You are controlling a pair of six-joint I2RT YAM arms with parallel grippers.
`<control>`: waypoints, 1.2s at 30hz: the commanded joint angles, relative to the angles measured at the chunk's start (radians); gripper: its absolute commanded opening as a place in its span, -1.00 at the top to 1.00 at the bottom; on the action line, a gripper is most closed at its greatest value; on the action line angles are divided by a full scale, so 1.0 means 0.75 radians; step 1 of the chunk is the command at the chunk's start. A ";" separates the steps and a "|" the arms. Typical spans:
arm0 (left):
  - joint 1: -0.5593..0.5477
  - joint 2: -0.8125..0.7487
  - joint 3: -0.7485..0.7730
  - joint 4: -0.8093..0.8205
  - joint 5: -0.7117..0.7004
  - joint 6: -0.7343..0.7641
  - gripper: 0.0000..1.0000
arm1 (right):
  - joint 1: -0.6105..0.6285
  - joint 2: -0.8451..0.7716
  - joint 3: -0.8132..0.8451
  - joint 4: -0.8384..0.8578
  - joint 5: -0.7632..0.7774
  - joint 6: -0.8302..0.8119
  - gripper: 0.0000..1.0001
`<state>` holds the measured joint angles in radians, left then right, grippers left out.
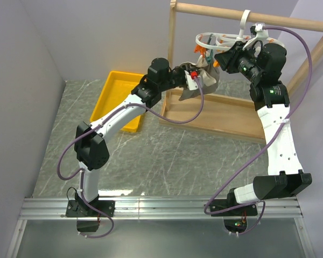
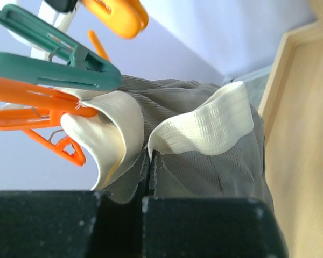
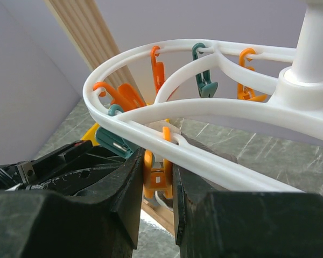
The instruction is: Clip the underwear to the hanger
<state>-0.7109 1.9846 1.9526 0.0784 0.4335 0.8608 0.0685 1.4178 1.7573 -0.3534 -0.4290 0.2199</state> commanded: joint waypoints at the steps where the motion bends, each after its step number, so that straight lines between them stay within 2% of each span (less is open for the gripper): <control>1: -0.003 -0.055 0.055 0.088 0.105 -0.127 0.99 | 0.013 -0.031 -0.009 0.005 -0.128 0.032 1.00; 11: -0.001 -0.028 0.150 0.045 0.150 -0.242 0.99 | 0.013 -0.007 -0.024 0.032 -0.185 0.075 1.00; 36: -0.003 0.002 0.225 0.020 0.203 -0.287 0.99 | 0.013 0.014 -0.034 0.050 -0.297 0.114 1.00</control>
<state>-0.7109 1.9877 2.0781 0.0818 0.5541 0.6605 0.0582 1.4277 1.7462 -0.2993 -0.5232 0.2913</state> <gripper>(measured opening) 0.014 0.298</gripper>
